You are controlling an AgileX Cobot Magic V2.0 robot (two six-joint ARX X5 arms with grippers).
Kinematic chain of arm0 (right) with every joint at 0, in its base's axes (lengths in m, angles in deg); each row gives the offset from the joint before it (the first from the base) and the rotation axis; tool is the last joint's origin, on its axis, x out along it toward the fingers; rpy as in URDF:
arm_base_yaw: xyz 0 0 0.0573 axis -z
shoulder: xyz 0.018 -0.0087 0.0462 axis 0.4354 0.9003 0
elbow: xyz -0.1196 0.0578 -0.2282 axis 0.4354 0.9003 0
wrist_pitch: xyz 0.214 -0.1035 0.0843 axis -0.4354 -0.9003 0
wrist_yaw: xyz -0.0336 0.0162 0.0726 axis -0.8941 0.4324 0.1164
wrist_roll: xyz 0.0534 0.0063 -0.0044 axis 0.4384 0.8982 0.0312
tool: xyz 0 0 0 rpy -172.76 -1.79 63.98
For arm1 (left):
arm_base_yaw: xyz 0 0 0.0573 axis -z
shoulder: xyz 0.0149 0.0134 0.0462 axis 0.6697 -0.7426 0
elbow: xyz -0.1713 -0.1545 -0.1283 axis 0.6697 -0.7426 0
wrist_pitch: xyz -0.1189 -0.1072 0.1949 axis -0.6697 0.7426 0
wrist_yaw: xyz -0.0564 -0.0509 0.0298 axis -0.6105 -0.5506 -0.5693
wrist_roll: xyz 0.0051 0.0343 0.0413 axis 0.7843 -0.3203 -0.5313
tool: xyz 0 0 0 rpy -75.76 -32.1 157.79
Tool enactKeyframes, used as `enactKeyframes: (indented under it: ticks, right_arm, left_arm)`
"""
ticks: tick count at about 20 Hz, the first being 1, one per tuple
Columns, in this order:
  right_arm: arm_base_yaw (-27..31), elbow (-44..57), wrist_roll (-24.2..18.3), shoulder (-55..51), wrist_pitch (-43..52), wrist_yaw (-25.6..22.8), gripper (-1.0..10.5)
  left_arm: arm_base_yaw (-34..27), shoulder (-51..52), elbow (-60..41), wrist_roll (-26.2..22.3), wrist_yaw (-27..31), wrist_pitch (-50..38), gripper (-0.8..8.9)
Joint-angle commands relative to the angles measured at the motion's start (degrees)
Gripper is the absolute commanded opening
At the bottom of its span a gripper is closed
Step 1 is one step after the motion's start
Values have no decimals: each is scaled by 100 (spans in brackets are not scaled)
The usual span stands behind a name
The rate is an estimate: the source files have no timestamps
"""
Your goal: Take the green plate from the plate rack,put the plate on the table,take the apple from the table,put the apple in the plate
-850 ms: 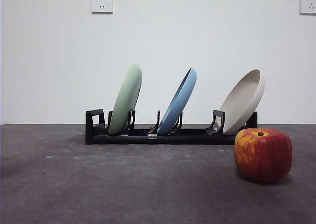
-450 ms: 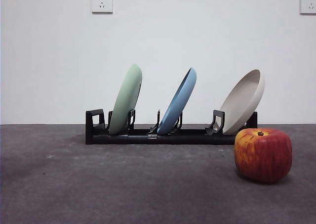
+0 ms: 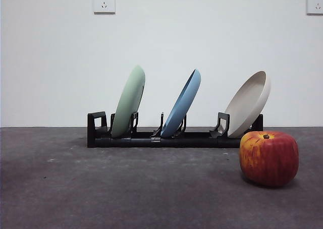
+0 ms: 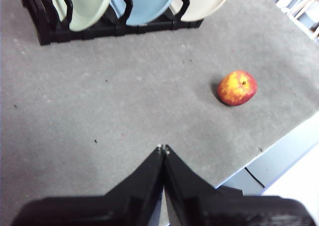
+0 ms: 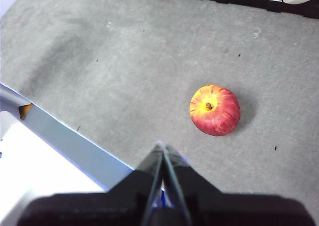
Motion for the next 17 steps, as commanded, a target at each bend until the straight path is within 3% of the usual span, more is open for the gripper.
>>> enactKeyframes:
  ticks: [1,3,4,6,7,8,17]
  right_arm:
    - [-17,-17,-70,4,13,-13,1]
    - [-17,-17,-22,7,13,-15,9]
    - [-17,-17,-7,9,13,-15,63]
    - [-17,-17,151,9,13,-15,392]
    - [-17,-17,195,9,13,-15,562]
    - [-17,-17,236,9,13,-15,623]
    - [-17,-17,275,9,15,-9,630]
  left_arm:
    - [-9,0,11,-125,-20,-17,-3]
    - [-9,0,11,-118,-17,-15,18]
    - [-9,0,11,-101,-17,-15,113]
    - [-9,0,11,-98,-17,-20,423]
    - [-9,0,11,-98,-17,-22,507]
    - [-9,0,13,-96,-20,-37,507]
    - [166,-691,472,-7,-17,-680,505]
